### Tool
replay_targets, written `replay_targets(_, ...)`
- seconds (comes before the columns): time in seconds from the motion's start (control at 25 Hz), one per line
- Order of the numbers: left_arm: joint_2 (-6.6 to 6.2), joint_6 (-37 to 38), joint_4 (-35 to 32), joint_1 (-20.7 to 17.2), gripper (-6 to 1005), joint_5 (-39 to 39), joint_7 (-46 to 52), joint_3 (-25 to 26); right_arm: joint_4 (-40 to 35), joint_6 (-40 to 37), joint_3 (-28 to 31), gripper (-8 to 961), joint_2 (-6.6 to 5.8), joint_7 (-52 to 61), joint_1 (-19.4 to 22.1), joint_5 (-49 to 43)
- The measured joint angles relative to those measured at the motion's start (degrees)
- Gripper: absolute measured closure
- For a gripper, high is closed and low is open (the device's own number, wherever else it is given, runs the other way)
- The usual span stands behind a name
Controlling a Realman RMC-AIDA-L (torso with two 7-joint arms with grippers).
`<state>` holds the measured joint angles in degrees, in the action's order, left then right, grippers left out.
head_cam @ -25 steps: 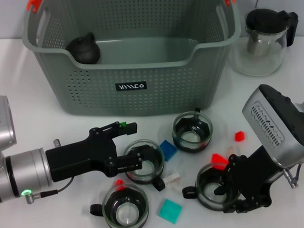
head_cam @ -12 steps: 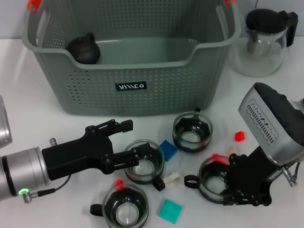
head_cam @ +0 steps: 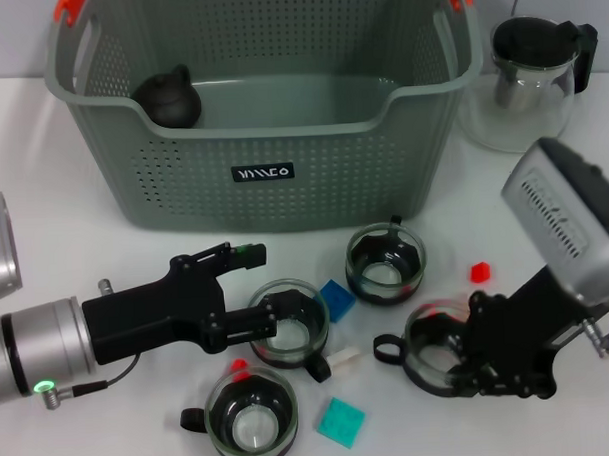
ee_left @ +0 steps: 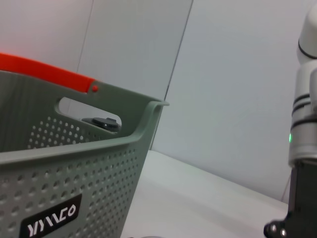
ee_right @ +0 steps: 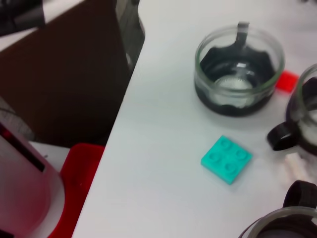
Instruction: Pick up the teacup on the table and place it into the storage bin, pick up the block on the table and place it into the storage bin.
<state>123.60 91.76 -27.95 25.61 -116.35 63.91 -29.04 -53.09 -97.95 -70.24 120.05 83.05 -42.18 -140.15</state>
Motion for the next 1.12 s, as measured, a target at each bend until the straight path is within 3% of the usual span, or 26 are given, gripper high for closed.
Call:
replay_targets(0.56,-0.35,1.3,-0.4,-0.9,189,-0.5,-0.1,-0.1,-8.0,-13.0,14.4,890,-1.02,-0.9,0.2,1.3)
replay_targets(0.88,-0.75,2.5,-0.9,-2.0,188,-0.8,-0.1,0.1,-17.2,-15.7,16.8,892,-2.25,4.5,0.2,14.7)
replay_targets(1.12,-0.73,2.5,-0.9,-1.6,188,-0.7,-0.1,0.1,-17.1,-12.0,18.9,878,-2.53,9.5,-5.4,23.2)
